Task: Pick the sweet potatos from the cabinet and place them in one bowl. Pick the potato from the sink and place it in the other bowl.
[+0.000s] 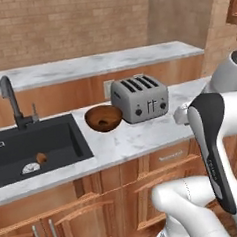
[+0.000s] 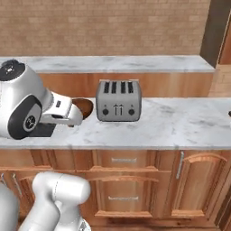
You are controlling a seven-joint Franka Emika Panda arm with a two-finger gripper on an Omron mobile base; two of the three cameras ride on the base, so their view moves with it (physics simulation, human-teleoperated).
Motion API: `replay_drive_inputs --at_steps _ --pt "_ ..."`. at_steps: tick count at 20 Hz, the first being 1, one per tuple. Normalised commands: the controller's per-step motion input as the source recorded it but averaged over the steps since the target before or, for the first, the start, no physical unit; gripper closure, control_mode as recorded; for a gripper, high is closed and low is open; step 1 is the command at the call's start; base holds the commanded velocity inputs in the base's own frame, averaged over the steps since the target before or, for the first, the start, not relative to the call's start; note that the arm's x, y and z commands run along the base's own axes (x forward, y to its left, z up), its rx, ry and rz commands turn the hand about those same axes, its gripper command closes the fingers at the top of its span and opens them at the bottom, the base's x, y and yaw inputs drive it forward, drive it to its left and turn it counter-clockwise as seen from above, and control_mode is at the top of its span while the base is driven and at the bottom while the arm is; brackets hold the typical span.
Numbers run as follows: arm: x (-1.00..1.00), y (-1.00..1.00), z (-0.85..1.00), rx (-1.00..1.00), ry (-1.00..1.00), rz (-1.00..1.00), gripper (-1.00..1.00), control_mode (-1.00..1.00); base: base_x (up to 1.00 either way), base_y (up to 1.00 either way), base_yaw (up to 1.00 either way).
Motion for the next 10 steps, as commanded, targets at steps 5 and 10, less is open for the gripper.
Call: replay_drive_inputs --at_steps 5,10 --pt "0.0 0.0 0.0 0.0 0.0 0.0 -1.0 1.0 0.01 -0.25 -0.85" --pt "0.0 0.0 0.0 0.0 0.0 0.0 -1.0 1.0 0.03 -0.19 -0.88"
